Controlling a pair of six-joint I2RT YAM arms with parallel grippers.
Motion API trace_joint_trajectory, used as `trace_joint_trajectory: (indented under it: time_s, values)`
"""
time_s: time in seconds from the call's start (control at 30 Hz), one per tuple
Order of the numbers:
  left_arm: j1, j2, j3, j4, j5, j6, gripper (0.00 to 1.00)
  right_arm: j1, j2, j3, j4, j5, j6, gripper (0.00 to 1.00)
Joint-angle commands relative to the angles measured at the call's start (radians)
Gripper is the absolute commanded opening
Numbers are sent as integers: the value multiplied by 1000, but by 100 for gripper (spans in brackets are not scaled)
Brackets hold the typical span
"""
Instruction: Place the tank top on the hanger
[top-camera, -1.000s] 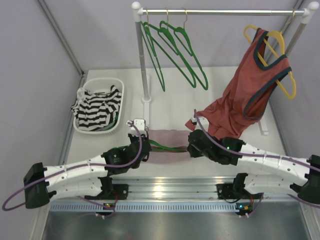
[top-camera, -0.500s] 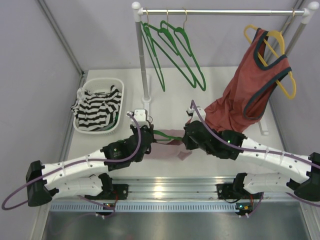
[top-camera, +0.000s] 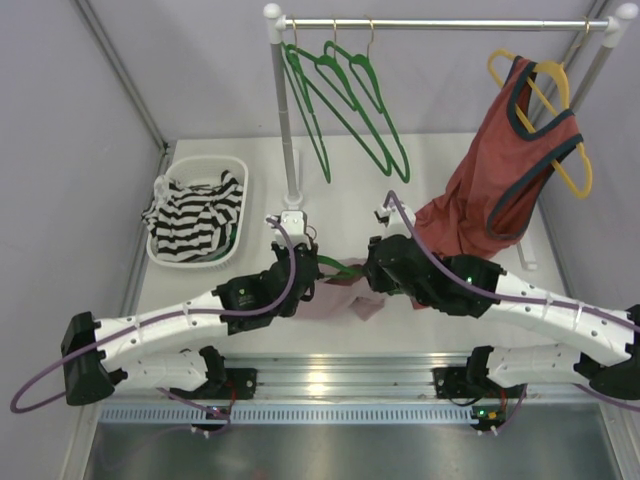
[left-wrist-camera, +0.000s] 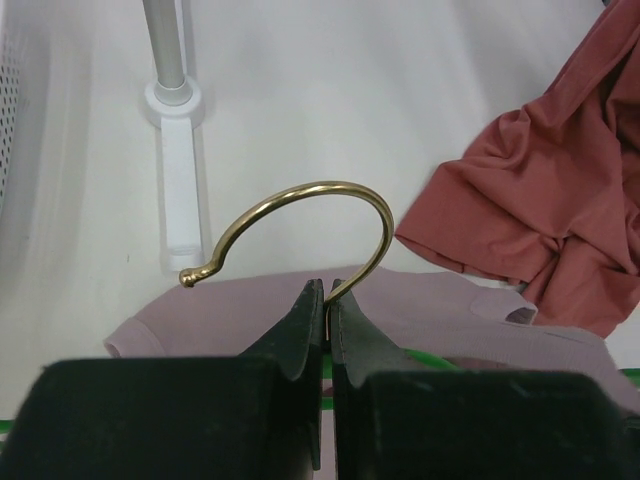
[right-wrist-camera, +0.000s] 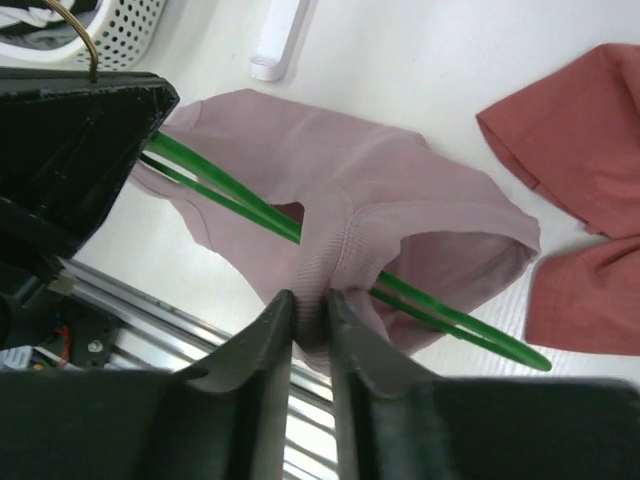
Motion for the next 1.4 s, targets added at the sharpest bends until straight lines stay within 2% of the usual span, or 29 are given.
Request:
trace_joint_trajectory:
  time_s: [0.0, 0.07, 0.17, 0.23, 0.47, 0.63, 1.0, 1.13, 1.37]
  values:
    - [2, -6, 62, 53, 7, -7, 0, 23, -25, 39, -14, 31, -27, 23]
    - [2, -8, 65, 49, 12, -4, 0, 23, -56, 25, 1, 31, -57, 43]
    - [1, -17, 65, 51, 24, 2, 0, 22, -91, 16, 23, 30, -111, 57]
    - [2, -19, 68, 48, 30, 2, 0, 22, -108, 19, 23, 31, -134, 60]
    - [2, -34, 111, 34, 127, 47, 0, 8, -183, -41, 124, -117, -399, 65]
    - [2, -40, 179, -16, 204, 78, 0, -1, -212, -68, 155, -193, -530, 70]
    - [2, -45, 321, -98, 389, 177, 0, -44, -208, -82, 218, -265, -614, 72]
    - [2, -52, 377, -133, 412, 208, 0, -76, -226, -95, 236, -363, -622, 72]
    - [2, -52, 430, -135, 416, 239, 0, -81, -246, -131, 259, -434, -604, 63]
